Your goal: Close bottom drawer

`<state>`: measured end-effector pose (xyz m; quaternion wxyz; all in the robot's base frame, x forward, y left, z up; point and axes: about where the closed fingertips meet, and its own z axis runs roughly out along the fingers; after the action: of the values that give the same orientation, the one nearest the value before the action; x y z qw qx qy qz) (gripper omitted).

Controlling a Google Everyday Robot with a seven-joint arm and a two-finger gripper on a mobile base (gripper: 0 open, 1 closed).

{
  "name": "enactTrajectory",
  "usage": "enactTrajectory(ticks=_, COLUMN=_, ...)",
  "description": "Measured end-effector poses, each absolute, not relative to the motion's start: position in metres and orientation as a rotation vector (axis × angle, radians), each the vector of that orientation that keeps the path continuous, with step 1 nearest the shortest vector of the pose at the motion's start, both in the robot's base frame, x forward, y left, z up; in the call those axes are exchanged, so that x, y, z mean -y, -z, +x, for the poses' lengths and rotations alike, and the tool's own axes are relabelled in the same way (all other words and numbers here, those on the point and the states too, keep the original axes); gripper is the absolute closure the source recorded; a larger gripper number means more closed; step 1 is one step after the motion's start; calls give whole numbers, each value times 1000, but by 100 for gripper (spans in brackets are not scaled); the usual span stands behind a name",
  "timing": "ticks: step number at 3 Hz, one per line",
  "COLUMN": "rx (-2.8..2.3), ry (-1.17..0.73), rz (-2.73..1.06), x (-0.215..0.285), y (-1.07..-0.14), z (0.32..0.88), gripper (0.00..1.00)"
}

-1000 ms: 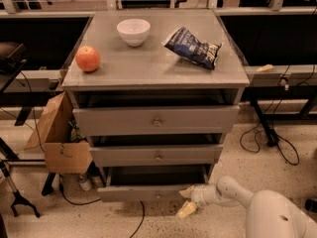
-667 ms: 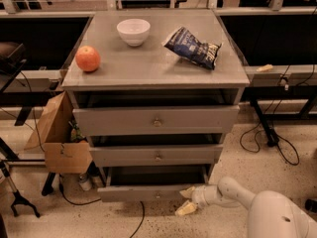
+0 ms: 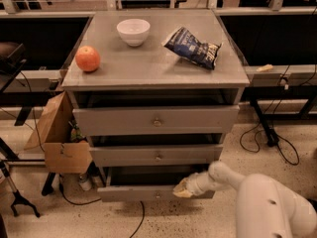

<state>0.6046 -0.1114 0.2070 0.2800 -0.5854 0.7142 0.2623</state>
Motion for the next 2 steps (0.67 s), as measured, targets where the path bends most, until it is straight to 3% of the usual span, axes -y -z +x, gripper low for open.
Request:
enactTrajectory(ticks=1, rx=-1873, ry=-553, rz=-1829, x=93, y=-216, z=626, gripper=89)
enactTrajectory(ticks=2, rx=-1882, ry=-486, rz=-1932, x=90, y=-212, z=626, gripper=100)
